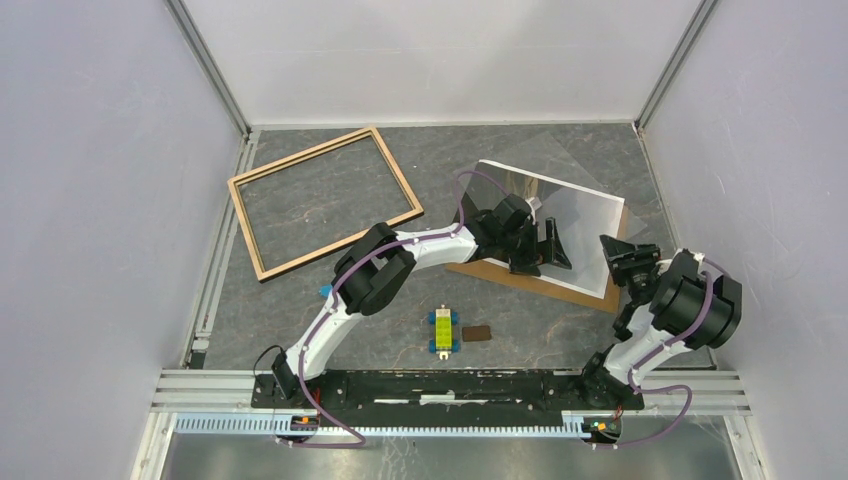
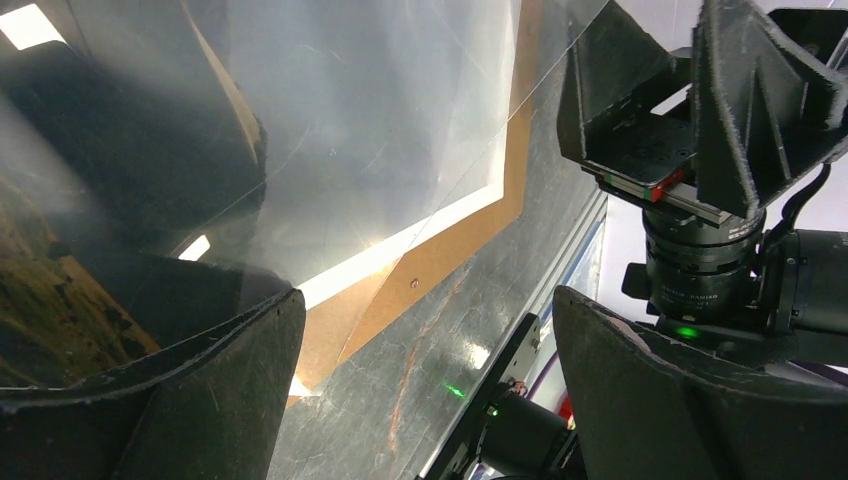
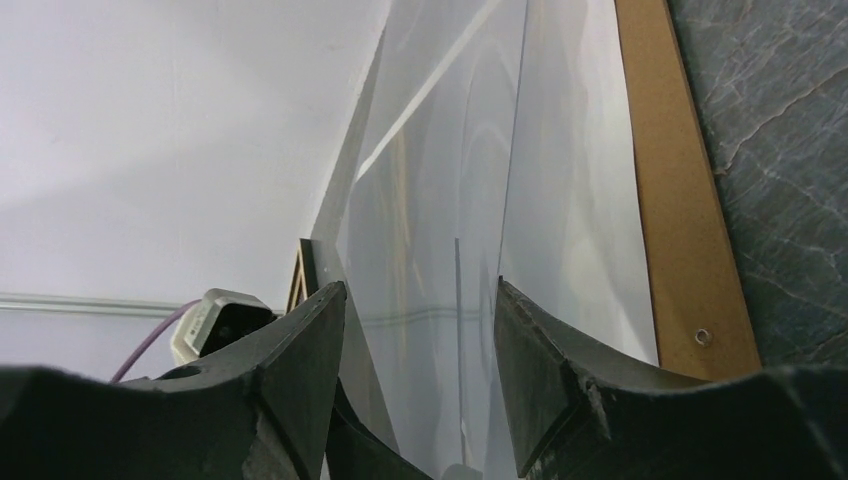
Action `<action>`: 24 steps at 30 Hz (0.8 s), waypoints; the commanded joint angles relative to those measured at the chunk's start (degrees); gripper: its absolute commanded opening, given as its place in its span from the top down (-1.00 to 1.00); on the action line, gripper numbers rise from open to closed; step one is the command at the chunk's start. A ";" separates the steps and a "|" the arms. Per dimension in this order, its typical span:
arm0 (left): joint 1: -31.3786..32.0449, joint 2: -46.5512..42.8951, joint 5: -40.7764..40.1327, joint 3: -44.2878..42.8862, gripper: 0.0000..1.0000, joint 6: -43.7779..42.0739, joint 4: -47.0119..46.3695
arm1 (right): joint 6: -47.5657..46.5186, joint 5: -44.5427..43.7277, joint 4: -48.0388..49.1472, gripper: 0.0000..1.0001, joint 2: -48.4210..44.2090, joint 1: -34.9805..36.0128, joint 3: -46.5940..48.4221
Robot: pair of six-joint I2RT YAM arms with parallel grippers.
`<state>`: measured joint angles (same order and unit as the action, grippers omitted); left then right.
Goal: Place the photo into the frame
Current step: Pick up the photo frame item at the center of the board.
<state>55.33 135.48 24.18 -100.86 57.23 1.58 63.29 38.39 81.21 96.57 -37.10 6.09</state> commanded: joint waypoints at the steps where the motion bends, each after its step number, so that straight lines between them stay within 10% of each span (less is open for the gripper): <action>1: -0.58 -2.29 0.03 0.68 -1.00 -3.18 0.12 | -4.72 -1.15 -2.78 -0.22 -0.70 2.07 0.94; 24: -1.01 -4.05 1.45 2.68 -1.00 -1.55 -3.75 | 4.05 -14.30 16.65 0.21 9.99 13.60 -1.38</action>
<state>54.41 134.85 25.65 -99.09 57.23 -0.86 64.82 28.32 84.40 104.16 -25.43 5.89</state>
